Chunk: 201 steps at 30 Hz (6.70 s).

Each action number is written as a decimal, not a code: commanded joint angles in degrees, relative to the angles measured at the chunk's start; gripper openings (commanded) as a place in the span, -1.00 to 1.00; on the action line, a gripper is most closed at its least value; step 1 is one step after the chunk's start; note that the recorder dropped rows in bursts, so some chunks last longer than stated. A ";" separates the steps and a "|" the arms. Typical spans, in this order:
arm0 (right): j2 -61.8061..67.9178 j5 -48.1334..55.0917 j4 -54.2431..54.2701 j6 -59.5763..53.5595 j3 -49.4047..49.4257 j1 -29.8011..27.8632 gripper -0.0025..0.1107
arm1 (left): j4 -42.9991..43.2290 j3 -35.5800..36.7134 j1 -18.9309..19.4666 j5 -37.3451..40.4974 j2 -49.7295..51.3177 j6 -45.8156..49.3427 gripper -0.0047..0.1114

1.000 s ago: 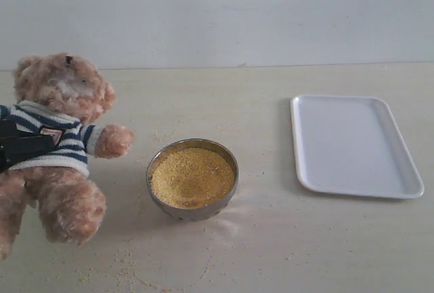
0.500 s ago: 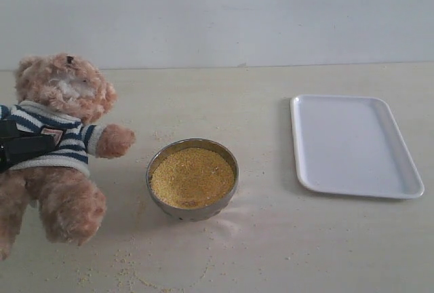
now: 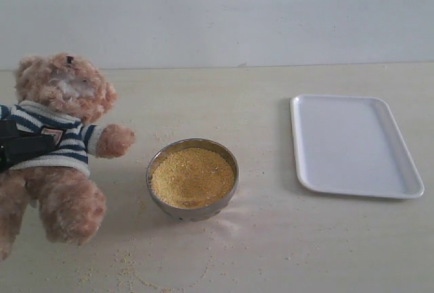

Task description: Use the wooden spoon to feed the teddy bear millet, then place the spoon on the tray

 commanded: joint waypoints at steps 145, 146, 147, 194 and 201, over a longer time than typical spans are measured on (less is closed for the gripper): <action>-6.14 -51.74 -68.60 -45.01 13.81 50.37 -0.96 | -1.10 0.02 0.07 -0.79 -0.10 2.88 -0.83; -6.30 -55.66 -64.87 -44.35 14.60 50.72 -0.96 | -1.10 0.02 0.07 -0.79 -0.10 2.88 -0.83; -6.56 -59.17 -59.05 -42.61 14.73 51.02 -0.96 | -1.10 0.02 0.07 -0.79 -0.10 2.88 -0.83; -16.87 -38.22 -87.90 16.59 12.54 36.21 -0.96 | -1.10 0.02 0.07 -0.48 -0.10 3.78 -0.83; -13.52 -31.44 -87.12 -12.19 12.54 40.43 -0.96 | -1.10 0.02 0.07 -3.21 -0.10 3.78 -0.83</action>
